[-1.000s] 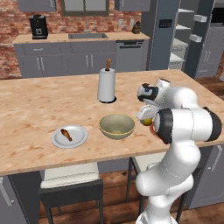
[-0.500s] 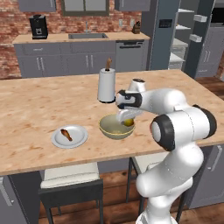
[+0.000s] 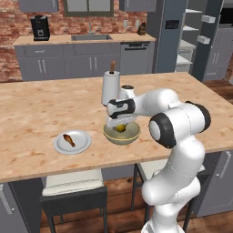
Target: Pick the chicken drumstick and lemon from their plates and place them in the bowl. Then put the bowl in the fridge.
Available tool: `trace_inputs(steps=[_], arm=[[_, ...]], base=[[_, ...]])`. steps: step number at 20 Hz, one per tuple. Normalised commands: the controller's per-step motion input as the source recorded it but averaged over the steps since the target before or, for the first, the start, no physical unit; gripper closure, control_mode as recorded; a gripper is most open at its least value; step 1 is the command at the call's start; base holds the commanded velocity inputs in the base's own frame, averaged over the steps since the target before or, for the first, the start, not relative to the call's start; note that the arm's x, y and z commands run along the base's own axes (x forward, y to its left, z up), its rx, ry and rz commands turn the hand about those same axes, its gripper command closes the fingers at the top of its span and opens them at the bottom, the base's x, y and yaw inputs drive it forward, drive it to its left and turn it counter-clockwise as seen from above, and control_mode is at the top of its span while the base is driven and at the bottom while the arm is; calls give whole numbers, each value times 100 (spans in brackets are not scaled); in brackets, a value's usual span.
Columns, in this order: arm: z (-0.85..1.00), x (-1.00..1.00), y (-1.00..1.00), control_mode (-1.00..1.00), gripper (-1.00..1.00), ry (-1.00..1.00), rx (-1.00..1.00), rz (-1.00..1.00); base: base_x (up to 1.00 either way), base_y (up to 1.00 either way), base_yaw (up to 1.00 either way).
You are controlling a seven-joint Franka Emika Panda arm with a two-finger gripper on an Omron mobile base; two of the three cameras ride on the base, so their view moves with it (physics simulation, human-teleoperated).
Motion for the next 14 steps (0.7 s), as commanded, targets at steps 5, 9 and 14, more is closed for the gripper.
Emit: trace_inputs(steps=[5, 9, 14], arm=[[-34, 28, 9, -100, 100, 0, 1, -25], [-34, 29, 2, -100, 100, 1, 0, -22], [-21, 7, -1, -100, 100, 2, 0, -13]], base=[[0, 0, 0], [0, 0, 0], [0, 0, 0]])
